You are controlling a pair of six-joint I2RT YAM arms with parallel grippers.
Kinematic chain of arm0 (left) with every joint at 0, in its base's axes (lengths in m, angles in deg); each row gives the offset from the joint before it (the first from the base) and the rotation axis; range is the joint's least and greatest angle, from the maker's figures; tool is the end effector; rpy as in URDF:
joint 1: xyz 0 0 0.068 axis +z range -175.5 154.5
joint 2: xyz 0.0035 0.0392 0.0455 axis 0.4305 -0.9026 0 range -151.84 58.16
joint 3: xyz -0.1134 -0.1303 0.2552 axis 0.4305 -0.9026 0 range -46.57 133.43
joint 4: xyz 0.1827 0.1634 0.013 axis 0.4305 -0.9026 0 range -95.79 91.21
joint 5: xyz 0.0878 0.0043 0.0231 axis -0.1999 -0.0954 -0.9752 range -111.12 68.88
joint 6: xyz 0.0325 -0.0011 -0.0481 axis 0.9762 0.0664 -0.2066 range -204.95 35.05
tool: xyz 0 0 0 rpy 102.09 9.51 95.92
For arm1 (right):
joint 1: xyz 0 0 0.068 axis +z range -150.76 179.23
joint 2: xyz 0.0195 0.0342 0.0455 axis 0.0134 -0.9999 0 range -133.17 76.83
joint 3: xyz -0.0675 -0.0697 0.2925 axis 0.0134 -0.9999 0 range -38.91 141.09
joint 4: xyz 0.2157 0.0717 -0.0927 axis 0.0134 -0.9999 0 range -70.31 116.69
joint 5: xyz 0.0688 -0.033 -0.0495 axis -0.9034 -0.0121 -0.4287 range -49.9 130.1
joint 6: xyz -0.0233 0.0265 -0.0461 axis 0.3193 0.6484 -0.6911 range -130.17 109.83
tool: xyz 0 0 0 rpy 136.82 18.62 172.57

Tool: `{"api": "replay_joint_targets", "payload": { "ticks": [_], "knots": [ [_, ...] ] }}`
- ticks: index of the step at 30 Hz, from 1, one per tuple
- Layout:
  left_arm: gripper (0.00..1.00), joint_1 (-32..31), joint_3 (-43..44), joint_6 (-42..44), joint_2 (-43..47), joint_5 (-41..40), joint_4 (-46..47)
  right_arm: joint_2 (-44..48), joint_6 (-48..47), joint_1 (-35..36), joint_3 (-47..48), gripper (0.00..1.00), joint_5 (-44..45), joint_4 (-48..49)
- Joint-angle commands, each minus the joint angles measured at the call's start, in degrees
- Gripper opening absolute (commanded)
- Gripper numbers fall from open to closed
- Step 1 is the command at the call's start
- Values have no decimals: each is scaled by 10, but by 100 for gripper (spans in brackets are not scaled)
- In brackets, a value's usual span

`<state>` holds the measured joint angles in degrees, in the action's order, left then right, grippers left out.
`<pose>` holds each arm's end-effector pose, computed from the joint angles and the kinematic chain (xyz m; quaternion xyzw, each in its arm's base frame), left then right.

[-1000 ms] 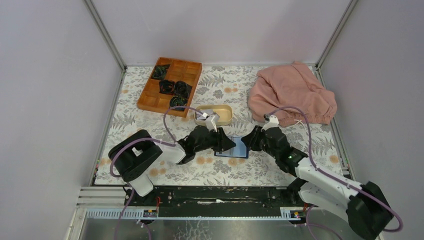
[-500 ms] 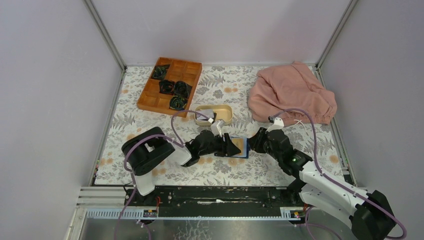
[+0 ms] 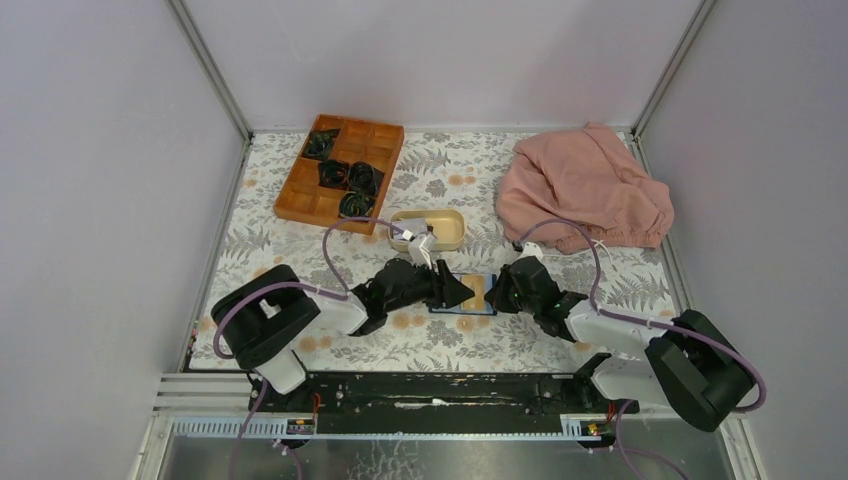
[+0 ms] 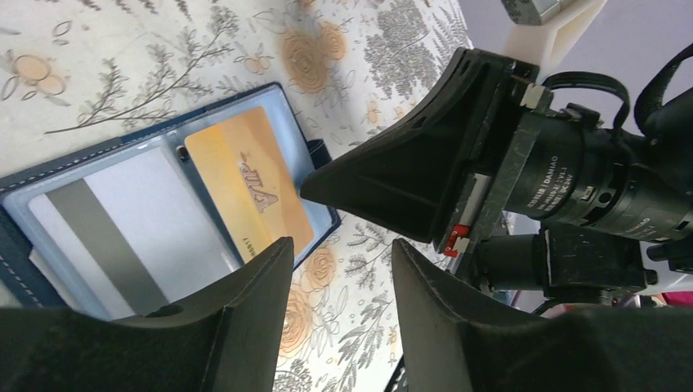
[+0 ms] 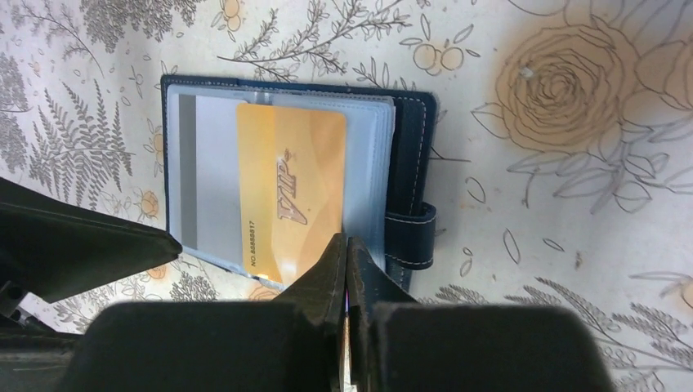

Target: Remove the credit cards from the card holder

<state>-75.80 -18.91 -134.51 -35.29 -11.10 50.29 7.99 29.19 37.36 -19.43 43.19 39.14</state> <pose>0.1837 -0.2326 0.1971 0.0573 0.7989 -0.5001 0.3292 0.1570 0.1205 0.1904 0.0217 0.8941 0.2608 0.3636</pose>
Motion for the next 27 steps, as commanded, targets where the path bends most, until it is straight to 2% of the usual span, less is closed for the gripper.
{"api": "replay_joint_targets", "payload": {
  "ticks": [1, 12, 21, 27],
  "knots": [
    [55, 8, -13, 13, 1, -14, -2, -37, 8, 2, -14, 0, 11, 43],
    [56, 23, -31, -5, -54, -4, 38, -79, 29, 2, -28, 0, -3, 65],
    [56, 24, -39, 1, -40, -32, 27, -96, 28, 2, -29, 0, -15, 80],
    [43, 23, -8, -13, -81, -10, 28, -101, 29, 2, -30, 0, -23, 88]
  ]
}}
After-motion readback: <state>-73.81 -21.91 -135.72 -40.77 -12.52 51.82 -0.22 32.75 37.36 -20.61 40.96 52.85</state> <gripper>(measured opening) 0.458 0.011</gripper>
